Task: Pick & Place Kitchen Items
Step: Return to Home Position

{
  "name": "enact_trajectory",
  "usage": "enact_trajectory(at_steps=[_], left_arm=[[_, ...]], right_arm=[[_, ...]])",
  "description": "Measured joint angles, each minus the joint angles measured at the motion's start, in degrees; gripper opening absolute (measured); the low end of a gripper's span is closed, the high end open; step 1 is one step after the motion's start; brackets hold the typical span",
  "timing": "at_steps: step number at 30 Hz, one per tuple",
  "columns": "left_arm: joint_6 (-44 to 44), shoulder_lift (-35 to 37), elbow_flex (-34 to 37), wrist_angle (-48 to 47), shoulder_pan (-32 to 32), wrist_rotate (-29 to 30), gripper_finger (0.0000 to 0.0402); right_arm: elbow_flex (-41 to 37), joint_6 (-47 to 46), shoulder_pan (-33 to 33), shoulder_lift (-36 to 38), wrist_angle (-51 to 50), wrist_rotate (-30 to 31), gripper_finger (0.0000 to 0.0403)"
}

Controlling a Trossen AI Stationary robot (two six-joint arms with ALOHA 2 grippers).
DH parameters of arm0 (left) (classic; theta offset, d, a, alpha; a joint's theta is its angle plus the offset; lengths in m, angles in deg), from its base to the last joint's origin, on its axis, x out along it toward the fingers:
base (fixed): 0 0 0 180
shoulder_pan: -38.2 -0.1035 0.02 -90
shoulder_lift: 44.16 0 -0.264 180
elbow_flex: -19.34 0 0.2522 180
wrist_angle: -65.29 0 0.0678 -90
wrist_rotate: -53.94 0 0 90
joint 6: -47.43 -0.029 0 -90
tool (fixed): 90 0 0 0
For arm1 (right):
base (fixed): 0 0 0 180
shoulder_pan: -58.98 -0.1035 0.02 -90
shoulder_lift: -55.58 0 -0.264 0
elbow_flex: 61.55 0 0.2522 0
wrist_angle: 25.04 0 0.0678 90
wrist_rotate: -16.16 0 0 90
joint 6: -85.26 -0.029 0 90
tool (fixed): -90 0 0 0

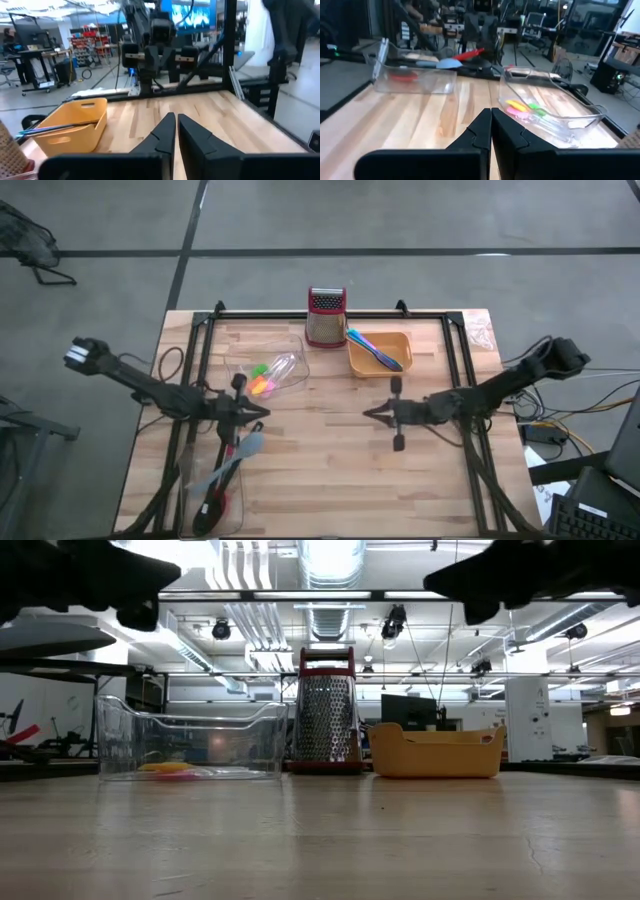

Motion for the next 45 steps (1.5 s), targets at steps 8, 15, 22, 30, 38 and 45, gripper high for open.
enact_trajectory(at_steps=[8,15,22,30,38,45], left_arm=[[1.57,10.77,3.62,-2.31,-0.08,0.19,0.0032],[1.22,16.12,3.33,-10.39,-0.86,-1.87,0.0026],[-0.13,22.46,3.54,-14.52,-1.61,-1.84,0.0032],[0.36,31.90,3.57,-24.63,-1.64,-1.07,0.0032],[0.53,41.45,3.61,-33.47,-1.64,-0.40,0.0034],[0.70,43.65,3.07,-38.78,-1.64,0.53,0.0035]], right_arm=[[-6.84,-0.75,-0.04,10.41,0.23,0.32,0.0008],[-11.32,0.79,-0.02,17.78,0.18,0.34,0.0008],[-16.53,0.84,-0.02,26.00,-0.03,0.25,0.0008],[-22.64,-0.09,-0.02,36.67,-1.25,0.29,0.0008],[-22.55,0.64,-0.02,42.69,-6.44,0.25,0.0009],[-22.57,0.62,-0.02,45.80,-10.38,0.29,0.0009]])
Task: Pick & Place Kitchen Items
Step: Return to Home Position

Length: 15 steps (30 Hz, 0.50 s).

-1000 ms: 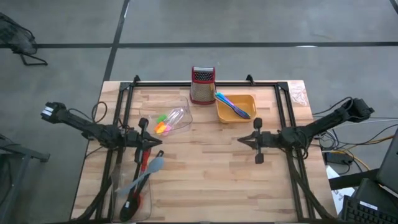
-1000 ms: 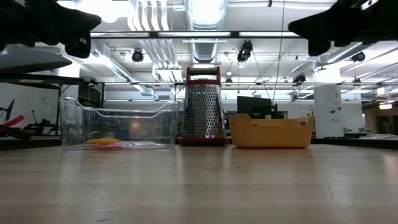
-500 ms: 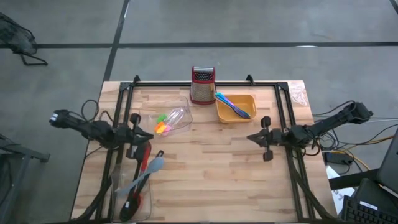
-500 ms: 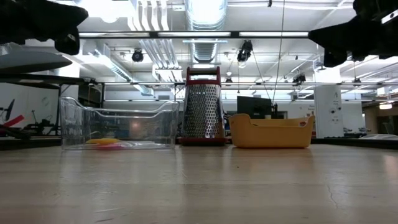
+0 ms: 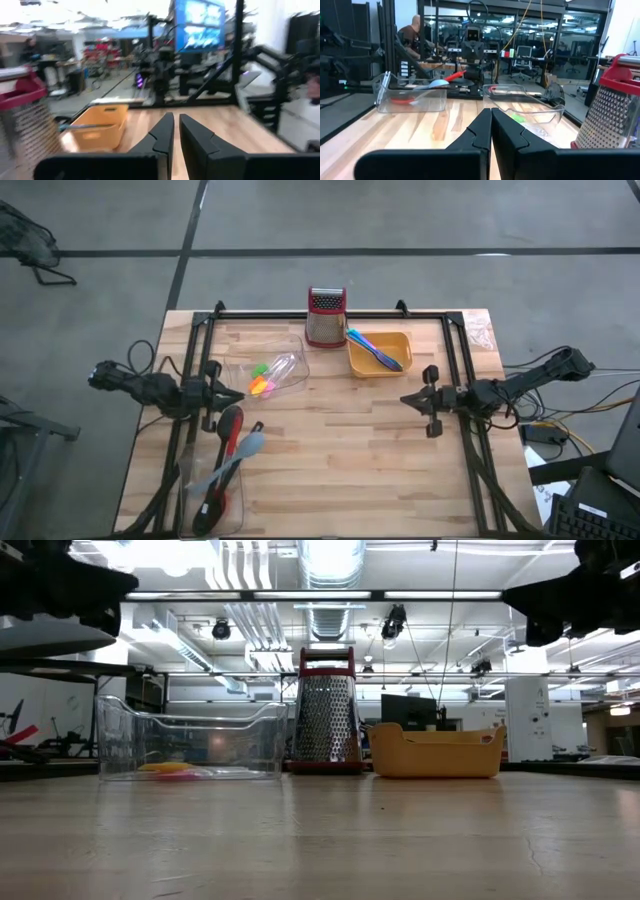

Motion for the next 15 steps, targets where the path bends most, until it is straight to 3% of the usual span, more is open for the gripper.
enact_trajectory(at_steps=[8,12,15], left_arm=[[-0.18,-0.06,0.87,-1.53,-0.03,1.80,0.0039],[-1.08,0.00,1.82,-0.65,-0.02,1.81,0.0037],[-1.42,0.00,2.09,-0.65,-0.02,1.99,0.0038]], right_arm=[[0.00,-0.99,-0.02,5.16,-9.31,0.62,0.0009],[0.00,-2.49,0.01,8.10,-16.79,9.51,0.0009],[0.00,-2.73,-0.01,10.73,-19.59,9.82,0.0009]])
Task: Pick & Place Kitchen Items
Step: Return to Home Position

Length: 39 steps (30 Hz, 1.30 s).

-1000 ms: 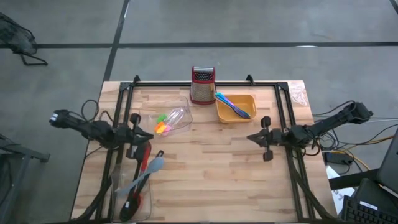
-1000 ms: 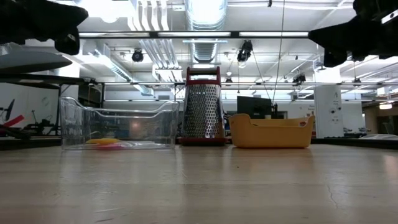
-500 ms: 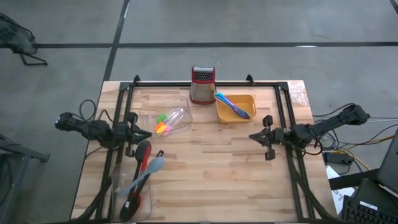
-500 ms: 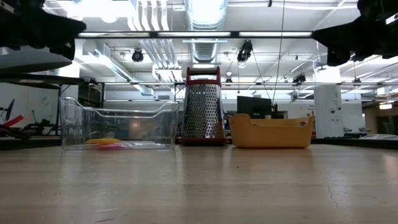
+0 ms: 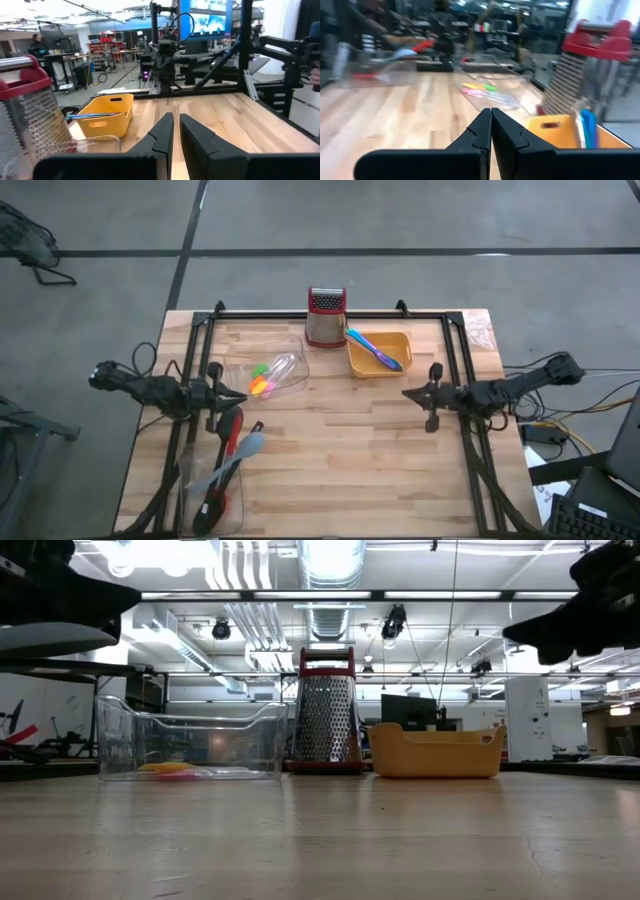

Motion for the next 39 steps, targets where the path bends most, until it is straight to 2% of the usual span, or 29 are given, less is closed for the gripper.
enact_trajectory(at_steps=[9,12,20,24,34,39], left_arm=[[-0.21,0.00,-0.83,0.09,-0.02,1.69,0.0040],[0.10,0.00,-0.66,-0.08,-0.02,1.65,0.0041],[-0.51,0.00,-0.58,0.73,-0.02,1.52,0.0042],[-0.87,0.00,1.63,2.89,0.00,-1.81,0.0042],[-2.12,-0.15,4.17,5.09,-0.02,3.94,0.0042],[-2.05,-0.24,4.17,5.12,-0.02,4.27,0.0042]], right_arm=[[0.42,1.52,-0.06,9.79,-2.61,-14.47,0.0009],[1.50,1.47,-0.04,12.83,-6.91,-14.74,0.0009],[2.87,3.11,-0.01,12.82,-8.96,-14.29,0.0009],[0.89,3.62,0.01,12.80,-9.11,-14.27,0.0009],[0.79,1.84,-0.04,12.65,-8.76,-14.44,0.0009],[0.76,1.64,-0.04,12.69,-8.75,-14.44,0.0009]])
